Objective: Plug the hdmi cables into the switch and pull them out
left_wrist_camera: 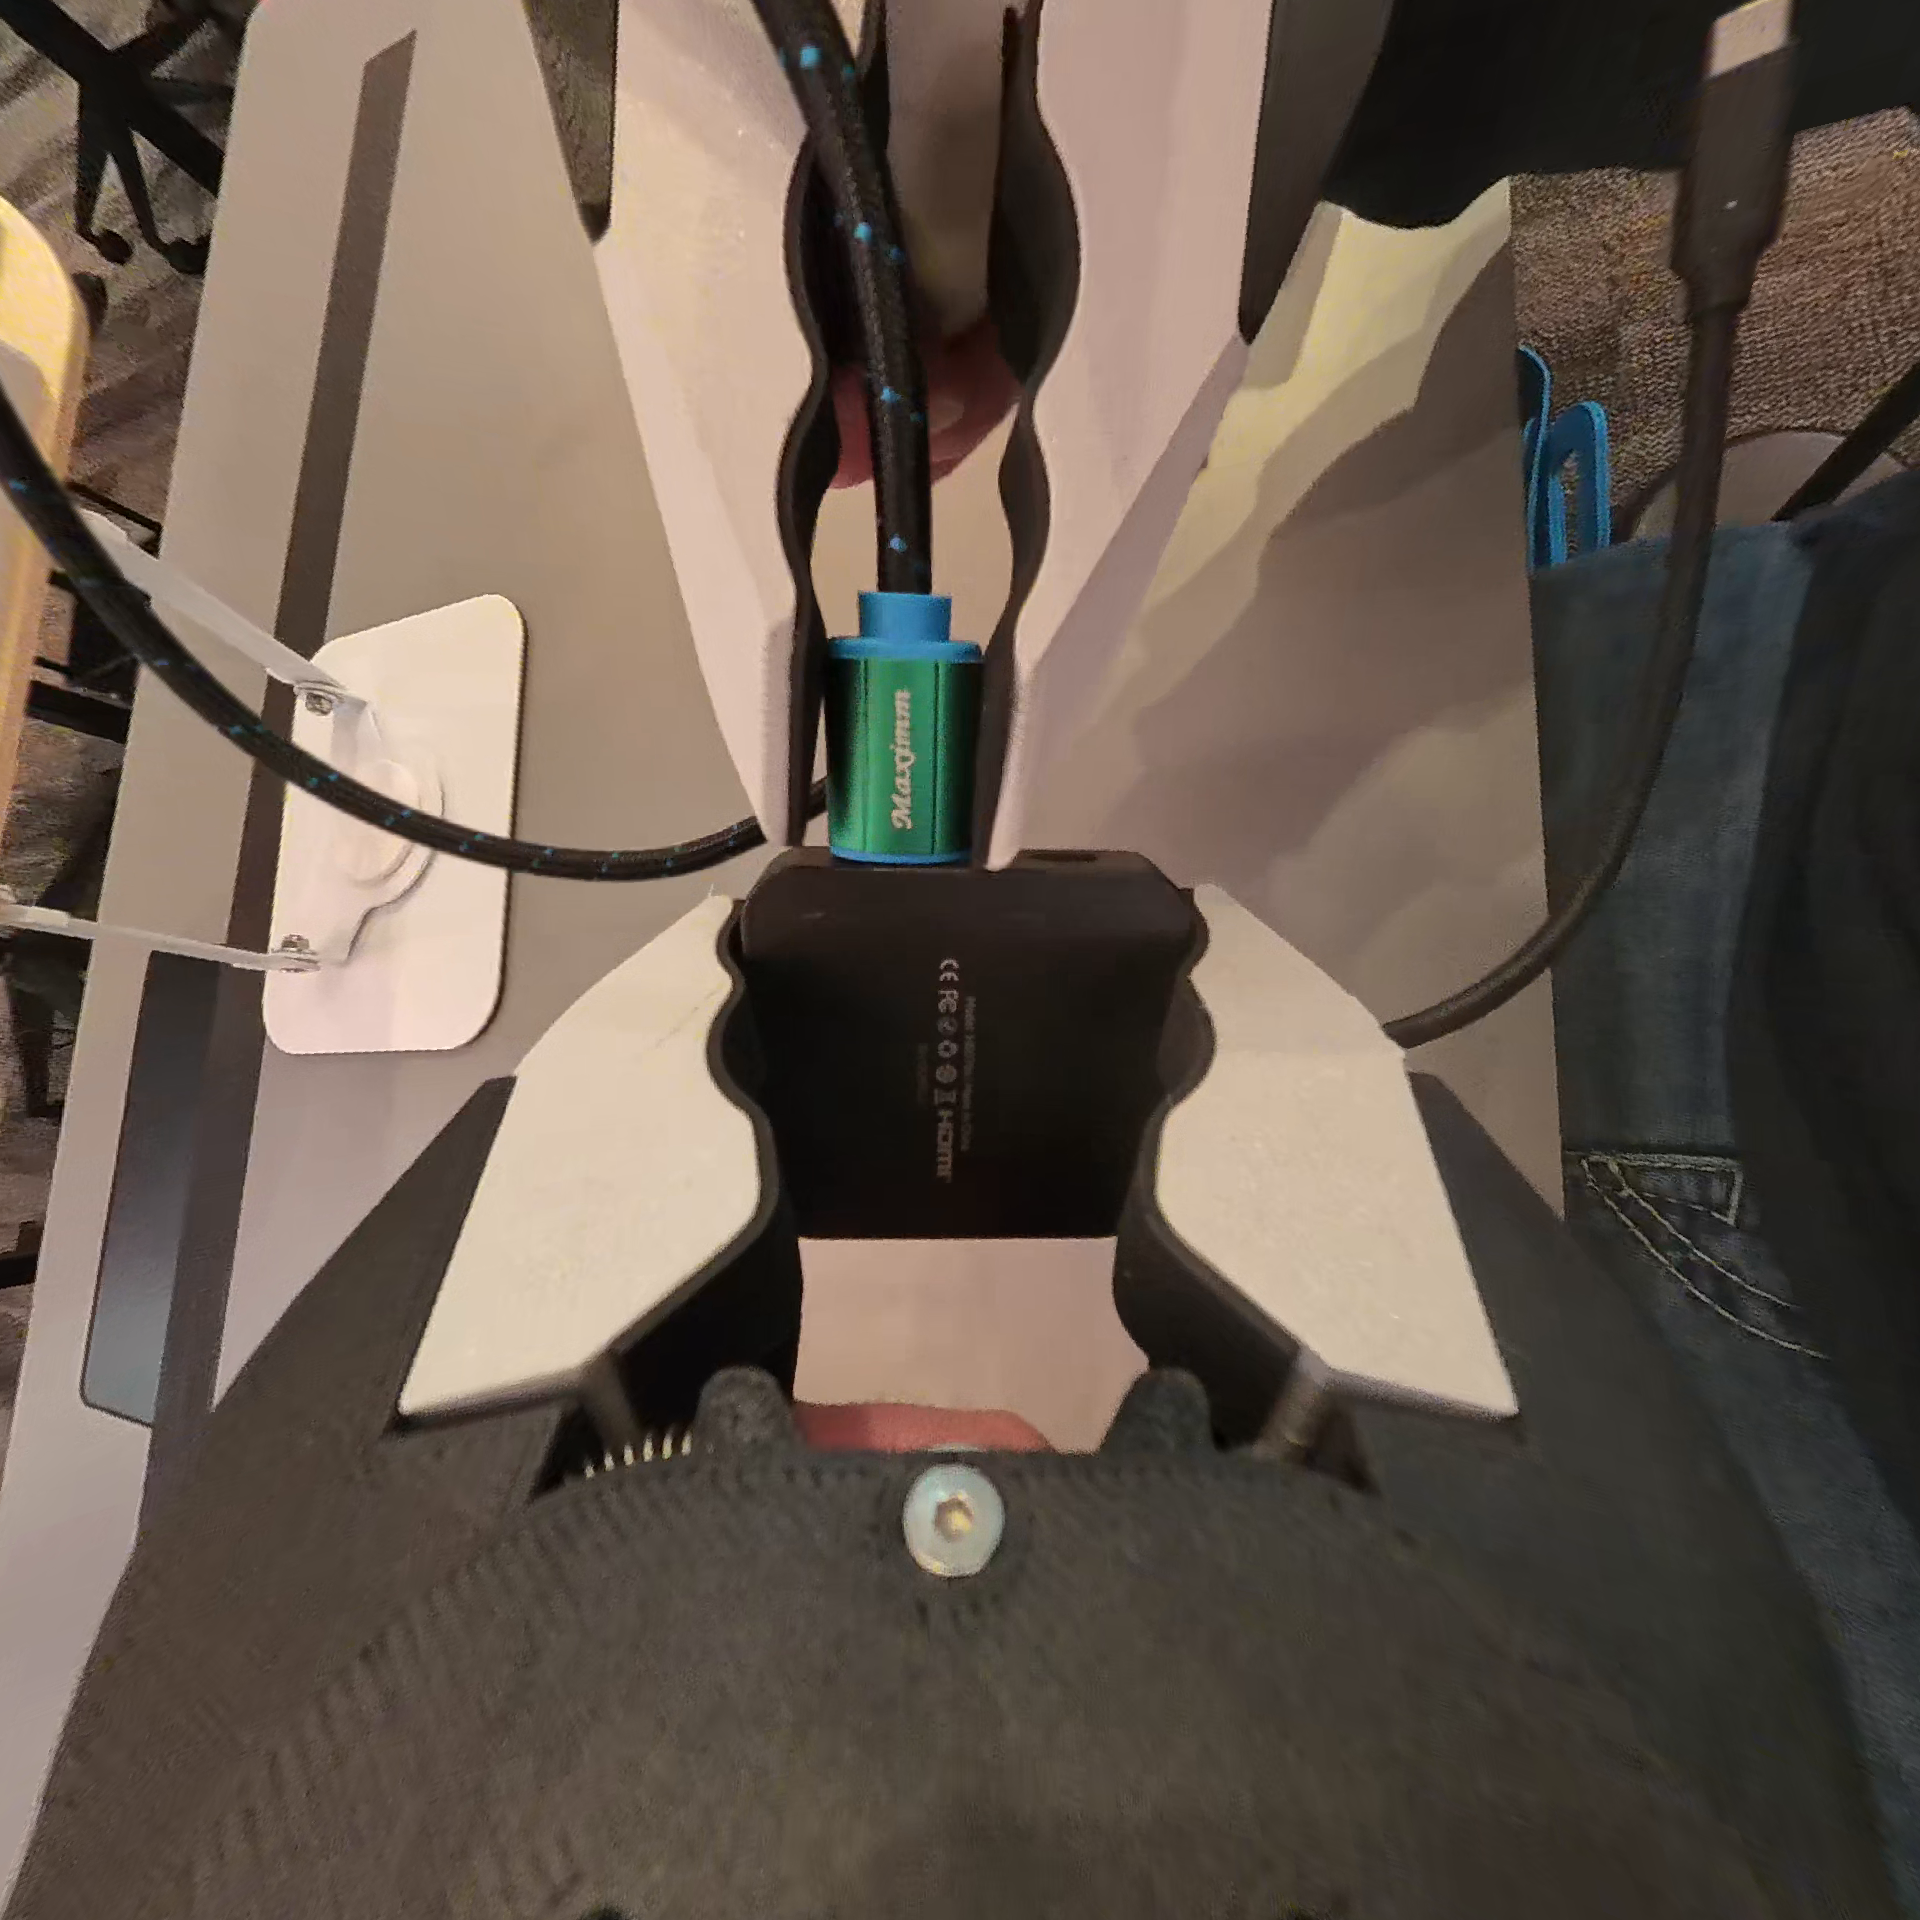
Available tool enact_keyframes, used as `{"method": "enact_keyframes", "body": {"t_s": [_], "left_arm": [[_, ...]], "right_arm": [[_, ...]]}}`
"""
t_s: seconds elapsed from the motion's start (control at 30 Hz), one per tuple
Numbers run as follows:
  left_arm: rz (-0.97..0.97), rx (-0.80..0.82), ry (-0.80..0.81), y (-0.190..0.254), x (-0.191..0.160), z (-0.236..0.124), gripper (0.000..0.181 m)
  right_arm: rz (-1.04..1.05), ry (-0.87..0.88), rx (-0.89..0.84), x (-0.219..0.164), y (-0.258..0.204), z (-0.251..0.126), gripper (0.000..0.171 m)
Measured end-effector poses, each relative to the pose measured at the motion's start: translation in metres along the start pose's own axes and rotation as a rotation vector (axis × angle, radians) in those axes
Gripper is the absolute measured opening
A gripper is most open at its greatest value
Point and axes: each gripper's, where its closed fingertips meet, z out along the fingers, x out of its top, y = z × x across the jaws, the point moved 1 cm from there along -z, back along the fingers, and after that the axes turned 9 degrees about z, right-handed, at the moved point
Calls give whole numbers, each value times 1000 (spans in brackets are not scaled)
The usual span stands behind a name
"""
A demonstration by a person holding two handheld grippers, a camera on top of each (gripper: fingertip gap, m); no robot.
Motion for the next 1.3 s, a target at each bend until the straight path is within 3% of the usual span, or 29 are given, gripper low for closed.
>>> {"method": "enact_keyframes", "body": {"t_s": [0.5,0.9,0.97,1.03,1.17,1.3], "left_arm": [[69,-20,13,11,7,2,75],[111,11,76,8,11,-2,75],[161,52,-107,2,-24,1,75],[67,44,4,1,-18,-3,74],[117,112,-69,-14,-14,-4,75],[87,135,-82,-18,-26,-9,75]], "right_arm": [[-52,-107,46,-7,-11,-8,19],[-17,-72,-17,7,-13,-16,18],[72,49,9,29,-1,-43,17],[51,-60,-66,17,22,-61,17],[169,-28,-105,19,34,-62,17],[199,-190,-121,-3,24,-49,18]]}}
